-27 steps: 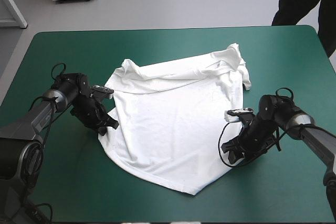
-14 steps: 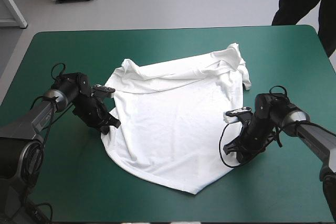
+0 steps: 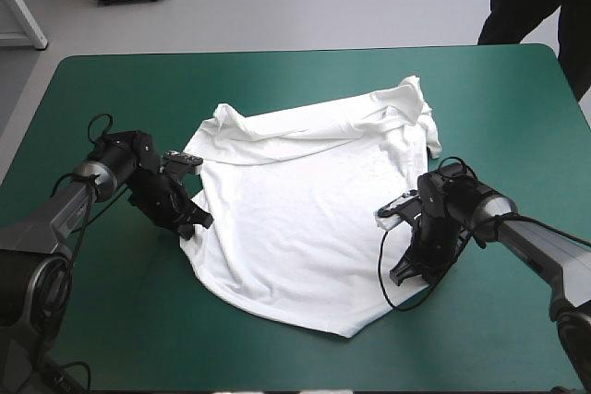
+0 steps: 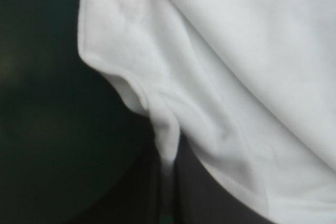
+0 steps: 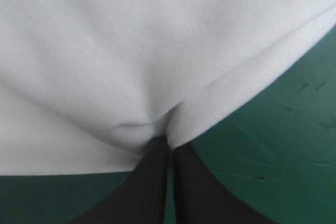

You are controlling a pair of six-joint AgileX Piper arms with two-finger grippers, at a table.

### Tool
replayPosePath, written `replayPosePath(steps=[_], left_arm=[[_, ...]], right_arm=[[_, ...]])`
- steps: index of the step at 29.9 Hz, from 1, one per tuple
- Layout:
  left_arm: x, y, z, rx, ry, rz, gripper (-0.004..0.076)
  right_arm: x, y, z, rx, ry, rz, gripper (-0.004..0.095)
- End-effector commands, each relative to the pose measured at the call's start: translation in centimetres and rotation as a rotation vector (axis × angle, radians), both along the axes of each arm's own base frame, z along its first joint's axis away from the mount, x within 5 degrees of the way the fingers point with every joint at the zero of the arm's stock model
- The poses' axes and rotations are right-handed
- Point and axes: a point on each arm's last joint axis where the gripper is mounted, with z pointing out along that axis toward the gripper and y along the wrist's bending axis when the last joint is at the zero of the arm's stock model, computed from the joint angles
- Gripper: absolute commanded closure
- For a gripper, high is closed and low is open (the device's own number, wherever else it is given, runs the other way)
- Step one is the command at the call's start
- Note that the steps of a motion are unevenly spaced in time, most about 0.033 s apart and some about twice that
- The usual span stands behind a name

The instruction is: Fold the cloth

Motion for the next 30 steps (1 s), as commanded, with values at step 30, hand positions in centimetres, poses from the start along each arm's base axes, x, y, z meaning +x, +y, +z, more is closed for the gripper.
replayPosePath(steps=[30], left_arm=[[-27.8,1.4,43.8,-0.5,-1.656,-0.132,0.0746]], right_arm=[[-16.8,-8.8,45.9,0.715,-1.631,-0.143,0.0911]])
